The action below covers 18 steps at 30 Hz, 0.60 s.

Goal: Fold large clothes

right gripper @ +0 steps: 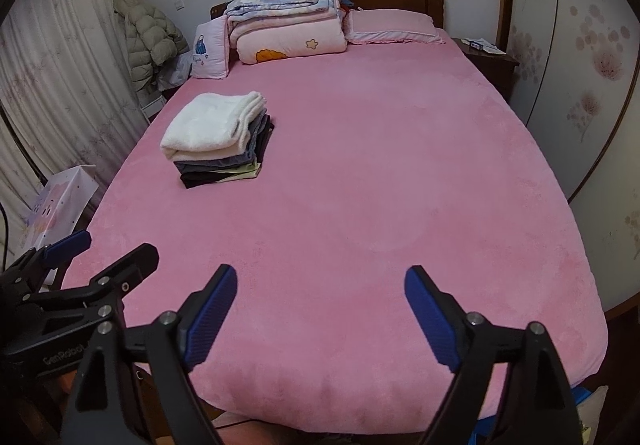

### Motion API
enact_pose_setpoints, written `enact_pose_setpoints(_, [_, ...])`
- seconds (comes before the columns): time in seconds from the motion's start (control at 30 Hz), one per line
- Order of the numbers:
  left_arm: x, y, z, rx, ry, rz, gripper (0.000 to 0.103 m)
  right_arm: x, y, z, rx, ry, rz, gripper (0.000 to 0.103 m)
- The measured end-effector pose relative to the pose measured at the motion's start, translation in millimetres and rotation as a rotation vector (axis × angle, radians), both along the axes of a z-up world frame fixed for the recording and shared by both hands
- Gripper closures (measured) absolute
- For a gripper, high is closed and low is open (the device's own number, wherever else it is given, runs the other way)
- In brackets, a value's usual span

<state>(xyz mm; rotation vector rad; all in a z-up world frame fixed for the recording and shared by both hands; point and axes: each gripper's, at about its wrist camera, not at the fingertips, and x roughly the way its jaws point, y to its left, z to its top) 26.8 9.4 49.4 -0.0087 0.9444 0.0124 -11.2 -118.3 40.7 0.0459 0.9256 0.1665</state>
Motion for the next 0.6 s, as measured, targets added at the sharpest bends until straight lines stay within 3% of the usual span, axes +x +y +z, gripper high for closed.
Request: enact_pose_setpoints(0.6, [-4.1, 3.5, 0.9, -0.027, -0.012, -0.015, 0.002, -5.9, 3.1, 8.3, -0.013, -0.012, -0.025, 0.012])
